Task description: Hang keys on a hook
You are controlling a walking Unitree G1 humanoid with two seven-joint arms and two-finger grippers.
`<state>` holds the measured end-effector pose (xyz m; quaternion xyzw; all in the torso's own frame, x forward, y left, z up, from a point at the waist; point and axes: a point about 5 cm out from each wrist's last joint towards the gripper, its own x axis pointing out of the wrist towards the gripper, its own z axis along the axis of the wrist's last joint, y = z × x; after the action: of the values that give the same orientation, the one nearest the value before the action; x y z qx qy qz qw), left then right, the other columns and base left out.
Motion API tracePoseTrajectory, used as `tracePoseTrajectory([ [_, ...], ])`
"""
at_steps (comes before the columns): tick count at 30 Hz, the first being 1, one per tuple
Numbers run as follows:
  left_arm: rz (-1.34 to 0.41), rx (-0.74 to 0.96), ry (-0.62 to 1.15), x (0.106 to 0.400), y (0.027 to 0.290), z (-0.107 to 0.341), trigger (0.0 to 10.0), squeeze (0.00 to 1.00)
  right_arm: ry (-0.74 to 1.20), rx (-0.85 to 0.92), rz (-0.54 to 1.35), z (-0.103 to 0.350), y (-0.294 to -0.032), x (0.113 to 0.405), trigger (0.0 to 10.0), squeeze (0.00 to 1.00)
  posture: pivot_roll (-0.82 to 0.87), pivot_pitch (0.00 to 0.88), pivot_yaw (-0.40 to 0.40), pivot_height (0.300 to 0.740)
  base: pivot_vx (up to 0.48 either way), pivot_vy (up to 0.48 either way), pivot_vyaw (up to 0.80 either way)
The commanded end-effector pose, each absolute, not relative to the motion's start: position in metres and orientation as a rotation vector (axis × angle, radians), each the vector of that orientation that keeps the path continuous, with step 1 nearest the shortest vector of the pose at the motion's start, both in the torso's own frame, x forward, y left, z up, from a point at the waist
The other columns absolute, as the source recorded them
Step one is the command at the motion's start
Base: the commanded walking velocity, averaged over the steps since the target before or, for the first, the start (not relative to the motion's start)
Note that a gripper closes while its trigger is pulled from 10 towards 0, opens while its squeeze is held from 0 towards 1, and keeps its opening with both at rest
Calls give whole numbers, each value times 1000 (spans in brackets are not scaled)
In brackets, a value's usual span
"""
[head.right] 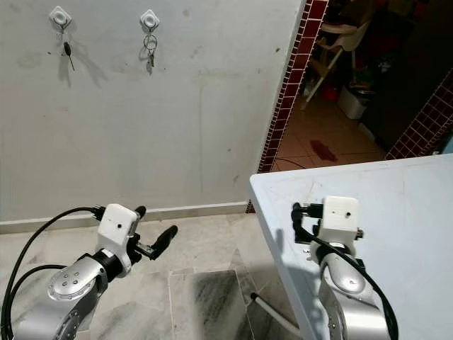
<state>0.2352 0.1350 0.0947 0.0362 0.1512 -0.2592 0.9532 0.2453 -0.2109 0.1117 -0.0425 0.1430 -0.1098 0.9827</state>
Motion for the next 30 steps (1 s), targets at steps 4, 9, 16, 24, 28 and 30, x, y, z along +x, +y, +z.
tracePoseTrajectory([
  [4,-654,68,365,230,124,91,10000,0,368,-121,-282,107,-221,241,10000,0,115,38,-84,740,0,0,0],
  [9,-646,78,328,236,122,97,10000,0,371,-103,-275,105,-220,240,10000,0,108,35,-81,740,0,0,-260],
  [16,-635,62,310,243,122,104,10000,0,379,-87,-278,105,-218,240,10000,0,109,31,-81,740,0,0,-775],
  [24,-604,62,309,251,121,105,10000,0,389,-76,-275,105,-219,240,10000,0,100,22,-83,740,0,0,-775],
  [28,-630,78,349,253,120,102,10000,0,412,-42,-220,103,-213,242,10000,0,98,20,-87,740,0,0,-775],
  [30,-631,82,360,254,120,101,10000,0,414,-26,-195,102,-210,243,10000,0,98,20,-87,740,0,0,-775],
])
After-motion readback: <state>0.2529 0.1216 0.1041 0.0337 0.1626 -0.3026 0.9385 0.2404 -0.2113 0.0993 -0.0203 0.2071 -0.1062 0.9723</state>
